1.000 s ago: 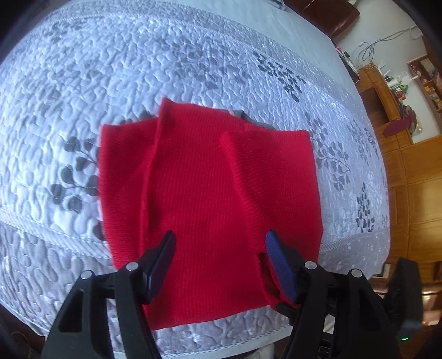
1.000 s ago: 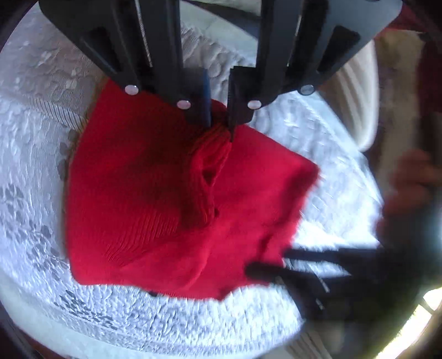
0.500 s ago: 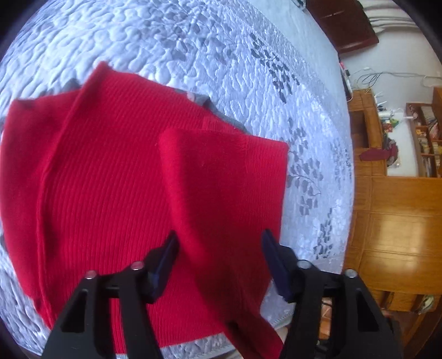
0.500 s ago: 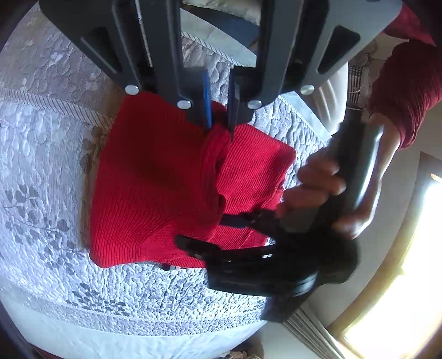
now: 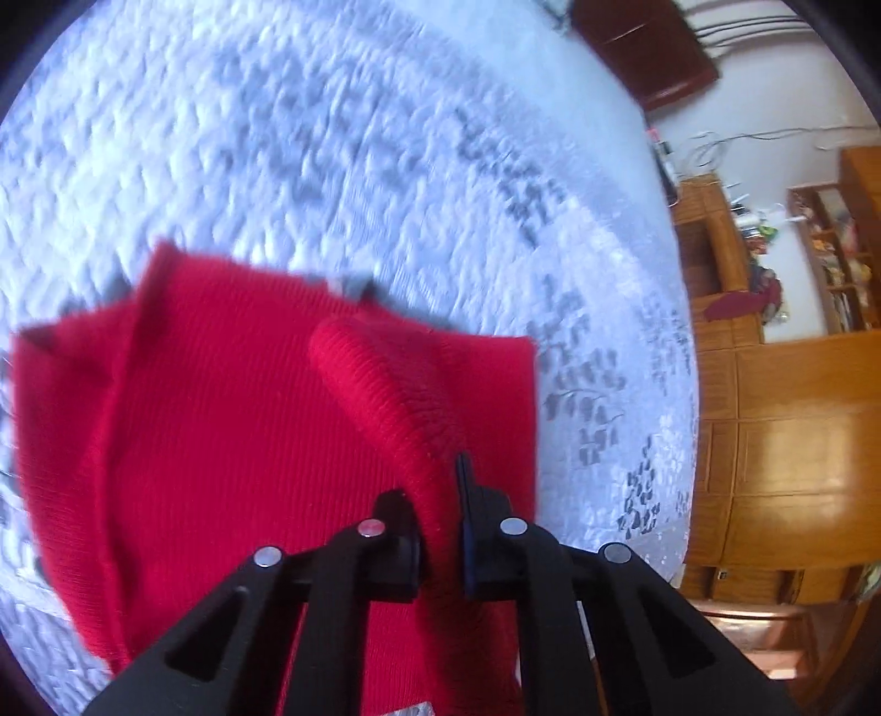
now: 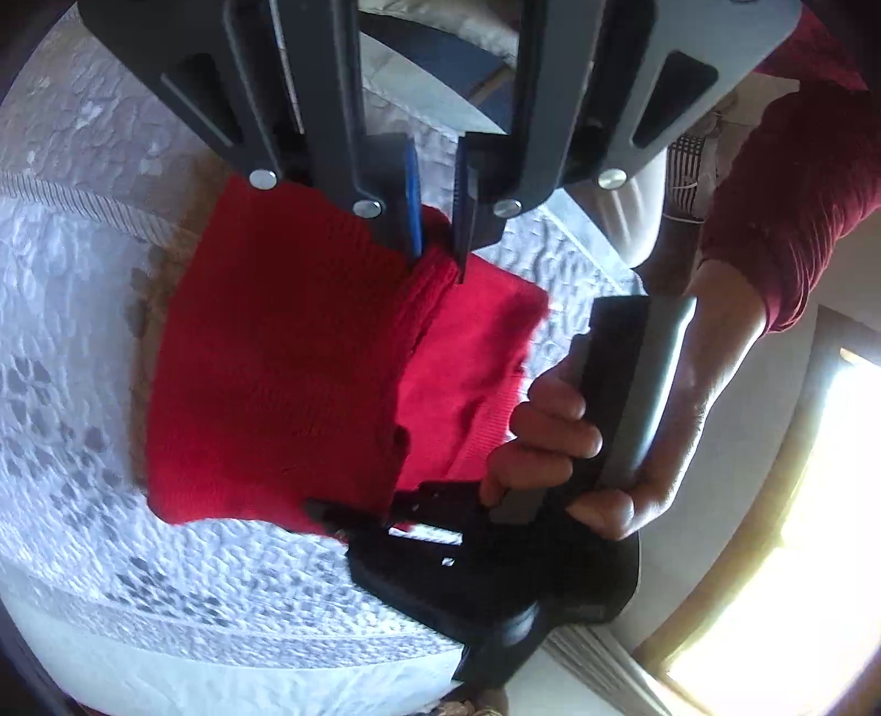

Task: Fold small clothes

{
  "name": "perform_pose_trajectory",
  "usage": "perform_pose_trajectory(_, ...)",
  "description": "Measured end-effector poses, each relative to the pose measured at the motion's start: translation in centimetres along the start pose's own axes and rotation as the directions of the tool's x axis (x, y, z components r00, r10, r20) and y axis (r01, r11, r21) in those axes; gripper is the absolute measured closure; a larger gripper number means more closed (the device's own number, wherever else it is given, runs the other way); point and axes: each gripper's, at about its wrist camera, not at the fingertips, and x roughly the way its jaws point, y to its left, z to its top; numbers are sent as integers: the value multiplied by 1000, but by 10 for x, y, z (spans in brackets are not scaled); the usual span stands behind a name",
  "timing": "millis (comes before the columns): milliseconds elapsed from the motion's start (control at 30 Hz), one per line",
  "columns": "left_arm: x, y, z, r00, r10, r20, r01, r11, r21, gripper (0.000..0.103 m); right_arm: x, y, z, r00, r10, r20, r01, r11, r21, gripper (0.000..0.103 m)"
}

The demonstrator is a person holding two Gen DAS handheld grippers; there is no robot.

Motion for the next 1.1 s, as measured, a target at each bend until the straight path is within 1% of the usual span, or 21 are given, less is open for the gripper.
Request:
perform_pose_trajectory(167,-59,3,6,995,-3,102,-3,998,60,94,11,41,22,998,55,7,-54,997,-60,95)
perform_pose_trajectory(233,-83,12,6,990,14,143,-28,995,94,96,22,57,28,998,64,-9,-65,994,-91,95)
perform_pose_trajectory(333,-99,36,4,982,64,175,-84,991,106,96,57,78,30,996,63,-67,-70,990,-122,95)
perform_pose_trajectory(433,-96,73,-2,983,98,158,-110,992,68,96,92,82,24,991,36,-129,-53,990,-128,95)
perform_pose_trajectory(467,-91,87,-5,983,111,145,-119,992,51,96,111,80,20,987,26,-161,-44,992,-114,95)
perform_pose_trajectory(533,-80,105,-8,983,136,123,-142,989,38,96,133,75,14,980,7,-197,-27,995,-99,95)
perform_pose_trajectory(567,-72,113,-10,982,156,111,-160,987,32,96,140,72,12,978,3,-209,-23,996,-91,95)
perform_pose_trajectory(667,-56,126,-14,981,168,101,-171,985,25,96,154,64,6,975,-10,-221,-8,997,-79,94)
perform_pose_trajectory(700,-52,127,-15,979,174,104,-178,983,34,95,154,62,5,976,-4,-220,-13,997,-74,94)
perform_pose_trajectory(800,-47,124,-17,976,187,112,-193,980,54,95,145,55,5,977,26,-210,-38,998,-55,86)
perform_pose_trajectory(867,-48,123,-18,975,192,110,-199,978,59,93,128,48,4,981,60,-184,-68,997,-36,70)
perform_pose_trajectory(967,-62,121,-26,973,196,119,-203,978,48,88,83,27,0,992,82,-98,-83,997,0,67)
perform_pose_trajectory(1033,-76,118,-42,969,219,110,-225,973,43,86,59,13,-6,997,61,-51,-60,998,23,64)
perform_pose_trajectory(1067,-81,116,-52,970,216,111,-223,974,48,83,41,-1,-13,1000,20,-20,-19,999,43,63)
perform_pose_trajectory(1100,-88,113,-67,972,207,111,-215,974,68,78,31,-11,-20,1000,-15,-8,15,998,53,63)
